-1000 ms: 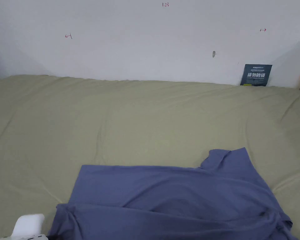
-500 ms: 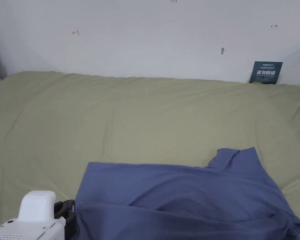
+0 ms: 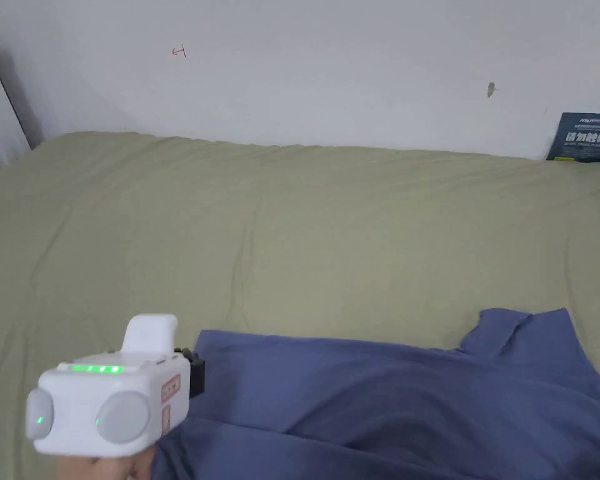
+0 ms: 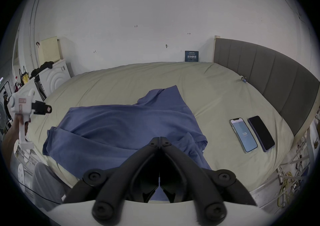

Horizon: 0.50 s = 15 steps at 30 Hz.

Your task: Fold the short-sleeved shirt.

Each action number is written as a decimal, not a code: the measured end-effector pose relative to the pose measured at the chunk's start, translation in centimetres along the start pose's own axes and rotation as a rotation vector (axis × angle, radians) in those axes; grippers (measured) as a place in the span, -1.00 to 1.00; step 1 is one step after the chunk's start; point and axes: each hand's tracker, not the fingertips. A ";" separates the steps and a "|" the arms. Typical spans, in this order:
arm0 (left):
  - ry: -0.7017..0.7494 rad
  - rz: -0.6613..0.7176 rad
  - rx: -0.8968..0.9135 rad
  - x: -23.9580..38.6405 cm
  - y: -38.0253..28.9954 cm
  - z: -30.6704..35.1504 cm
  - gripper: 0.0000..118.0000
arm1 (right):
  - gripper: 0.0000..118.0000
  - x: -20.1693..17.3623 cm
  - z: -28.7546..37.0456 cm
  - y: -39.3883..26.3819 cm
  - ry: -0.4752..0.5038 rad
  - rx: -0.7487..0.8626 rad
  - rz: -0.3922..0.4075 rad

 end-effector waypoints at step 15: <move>0.061 -0.055 -0.370 -1.6 5.4 -17.6 0.84 | -0.99 -1.1 -6.5 0.8 0.032 -0.060 0.026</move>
